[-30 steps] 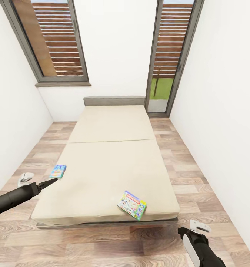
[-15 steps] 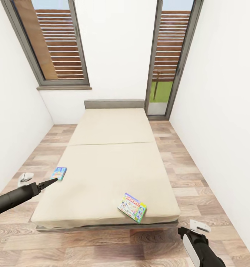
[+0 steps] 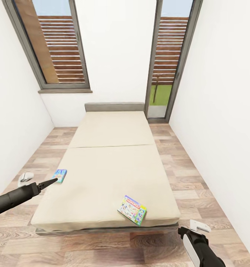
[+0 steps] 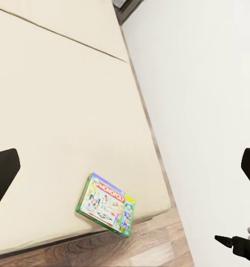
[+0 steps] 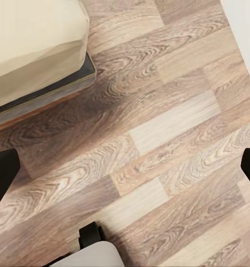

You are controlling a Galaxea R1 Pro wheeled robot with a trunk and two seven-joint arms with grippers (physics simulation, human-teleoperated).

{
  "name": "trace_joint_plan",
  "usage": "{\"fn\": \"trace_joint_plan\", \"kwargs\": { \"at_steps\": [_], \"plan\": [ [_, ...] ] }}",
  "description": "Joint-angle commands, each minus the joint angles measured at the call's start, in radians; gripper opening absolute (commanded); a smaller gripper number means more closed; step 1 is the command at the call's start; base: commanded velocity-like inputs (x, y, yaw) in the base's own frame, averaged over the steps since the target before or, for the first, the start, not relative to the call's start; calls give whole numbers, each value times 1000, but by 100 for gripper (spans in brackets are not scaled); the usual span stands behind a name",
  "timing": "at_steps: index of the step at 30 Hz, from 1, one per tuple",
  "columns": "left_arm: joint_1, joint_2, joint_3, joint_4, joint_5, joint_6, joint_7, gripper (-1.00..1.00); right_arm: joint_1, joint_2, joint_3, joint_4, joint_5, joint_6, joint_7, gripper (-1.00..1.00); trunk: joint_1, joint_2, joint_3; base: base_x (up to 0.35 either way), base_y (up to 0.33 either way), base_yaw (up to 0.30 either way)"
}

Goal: Put all the toys in the child's room - the three board games (two on the bed and one on the table), the two jigsaw puzzles on the table, and the tennis ball on the table - inside the toy box on the table in the child's room.

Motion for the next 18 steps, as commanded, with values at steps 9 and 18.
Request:
{"fn": "trace_joint_plan", "kwargs": {
  "at_steps": [9, 18],
  "plan": [
    [-1, 0, 1, 0, 0, 10, -4, 100, 0, 0, 2, -2, -9, 3, -6, 100, 1, -2, 13, -30, 0, 0],
    [-1, 0, 1, 0, 0, 10, -4, 100, 0, 0, 2, -2, -9, 3, -6, 100, 1, -2, 28, -128, 38, 0]
  ]
}}
